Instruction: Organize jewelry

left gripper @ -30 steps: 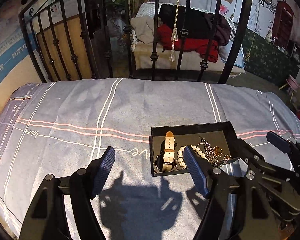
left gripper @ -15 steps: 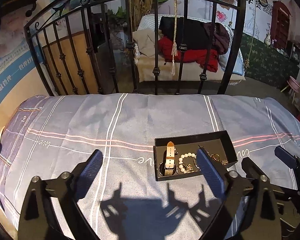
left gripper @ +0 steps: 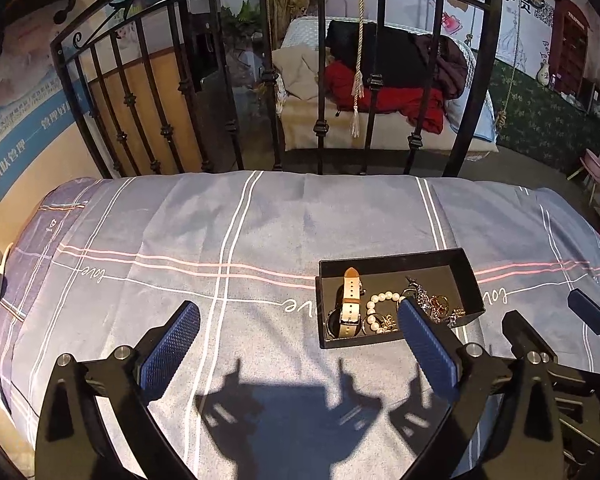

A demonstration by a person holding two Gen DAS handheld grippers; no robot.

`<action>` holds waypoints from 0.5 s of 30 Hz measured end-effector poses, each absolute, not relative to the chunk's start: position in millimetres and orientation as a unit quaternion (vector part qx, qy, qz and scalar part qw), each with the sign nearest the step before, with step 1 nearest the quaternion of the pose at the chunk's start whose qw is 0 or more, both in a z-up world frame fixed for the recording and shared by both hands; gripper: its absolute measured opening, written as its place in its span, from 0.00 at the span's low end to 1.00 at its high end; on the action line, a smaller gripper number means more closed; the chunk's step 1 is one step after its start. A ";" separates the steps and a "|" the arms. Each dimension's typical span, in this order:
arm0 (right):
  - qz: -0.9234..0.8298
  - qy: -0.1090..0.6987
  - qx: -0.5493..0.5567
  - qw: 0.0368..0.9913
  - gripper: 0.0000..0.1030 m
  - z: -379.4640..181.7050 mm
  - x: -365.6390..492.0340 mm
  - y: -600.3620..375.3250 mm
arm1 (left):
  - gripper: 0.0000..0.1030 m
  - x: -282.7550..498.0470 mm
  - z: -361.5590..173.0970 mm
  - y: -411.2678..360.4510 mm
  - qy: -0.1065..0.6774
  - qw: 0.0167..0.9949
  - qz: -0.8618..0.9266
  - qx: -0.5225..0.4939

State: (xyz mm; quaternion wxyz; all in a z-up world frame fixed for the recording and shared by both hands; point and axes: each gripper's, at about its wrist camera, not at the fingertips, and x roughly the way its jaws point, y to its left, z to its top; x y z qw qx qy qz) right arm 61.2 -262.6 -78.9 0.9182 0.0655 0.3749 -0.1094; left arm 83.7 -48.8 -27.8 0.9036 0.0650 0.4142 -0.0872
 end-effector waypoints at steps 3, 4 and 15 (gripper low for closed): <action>-0.106 0.380 0.067 0.917 0.95 -79.9 62.5 -262.9 | 0.94 85.1 -31.0 -47.5 0.421 0.901 -0.086 0.064; -0.108 0.379 0.067 0.917 0.95 -79.7 62.4 -263.4 | 0.94 85.4 -31.8 -46.8 0.423 0.900 -0.085 0.062; -0.113 0.377 0.066 0.917 0.95 -77.9 60.5 -264.4 | 0.94 85.7 -32.2 -44.9 0.427 0.898 -0.084 0.057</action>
